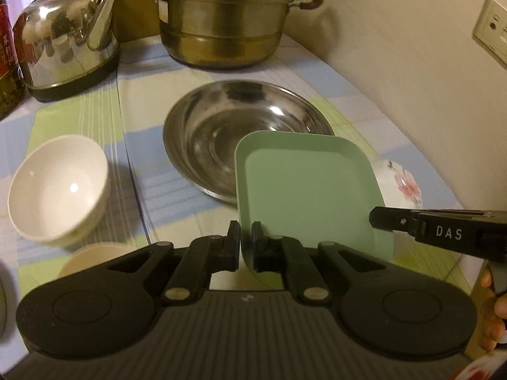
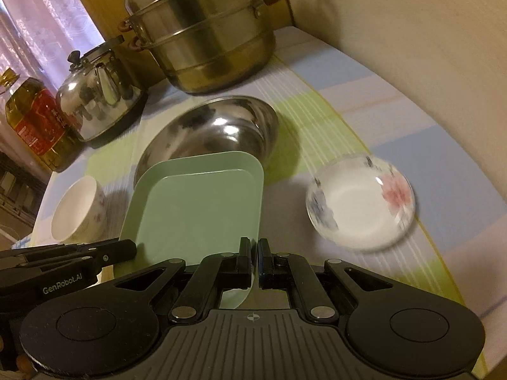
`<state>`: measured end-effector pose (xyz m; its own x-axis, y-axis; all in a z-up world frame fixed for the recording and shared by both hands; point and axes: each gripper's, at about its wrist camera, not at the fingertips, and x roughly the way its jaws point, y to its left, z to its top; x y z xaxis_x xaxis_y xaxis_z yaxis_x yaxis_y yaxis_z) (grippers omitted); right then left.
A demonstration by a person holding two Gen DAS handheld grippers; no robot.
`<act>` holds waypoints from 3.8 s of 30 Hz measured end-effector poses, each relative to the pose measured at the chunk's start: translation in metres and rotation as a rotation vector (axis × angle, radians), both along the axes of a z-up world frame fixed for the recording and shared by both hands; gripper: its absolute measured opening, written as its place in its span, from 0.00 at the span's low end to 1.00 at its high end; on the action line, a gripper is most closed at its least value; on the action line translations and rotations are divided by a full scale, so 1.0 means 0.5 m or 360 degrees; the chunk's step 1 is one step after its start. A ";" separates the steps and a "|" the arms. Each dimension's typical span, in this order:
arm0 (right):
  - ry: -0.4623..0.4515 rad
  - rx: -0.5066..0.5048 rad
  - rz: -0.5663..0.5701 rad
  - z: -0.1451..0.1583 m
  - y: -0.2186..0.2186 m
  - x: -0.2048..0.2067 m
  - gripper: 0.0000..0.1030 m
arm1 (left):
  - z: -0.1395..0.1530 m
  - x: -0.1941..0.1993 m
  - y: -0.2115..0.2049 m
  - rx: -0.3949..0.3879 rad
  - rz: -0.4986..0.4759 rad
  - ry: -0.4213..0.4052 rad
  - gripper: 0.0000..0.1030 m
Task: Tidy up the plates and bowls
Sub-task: 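Lift the green tray and lower it into the steel basin, then open both grippers and pull back from the tray, then move both grippers toward the small white floral dish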
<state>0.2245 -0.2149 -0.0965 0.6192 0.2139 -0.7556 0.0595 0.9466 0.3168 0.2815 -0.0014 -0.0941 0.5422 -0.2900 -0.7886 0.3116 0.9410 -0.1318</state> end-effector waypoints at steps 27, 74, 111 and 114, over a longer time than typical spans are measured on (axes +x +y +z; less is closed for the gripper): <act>0.0073 -0.0099 0.0005 -0.064 0.036 0.231 0.04 | -0.073 0.200 0.004 0.0023 0.0115 0.0071 0.06; -0.0081 -0.0212 -0.0018 0.037 0.005 -0.014 0.51 | 0.069 -0.025 -0.010 0.0208 0.0050 -0.0256 0.58; 0.0053 -0.0050 0.0231 0.073 -0.115 -0.303 0.51 | 0.101 -0.359 -0.092 0.0177 0.0392 0.0048 0.52; 0.0063 -0.0045 0.0253 0.068 -0.116 -0.310 0.51 | 0.098 -0.372 -0.097 0.0176 0.0408 0.0062 0.50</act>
<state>0.0695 -0.2731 -0.0624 0.5487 0.2852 -0.7859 -0.0797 0.9536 0.2904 0.0958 -0.0501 -0.0449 0.5556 -0.0582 -0.8294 0.0585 0.9978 -0.0309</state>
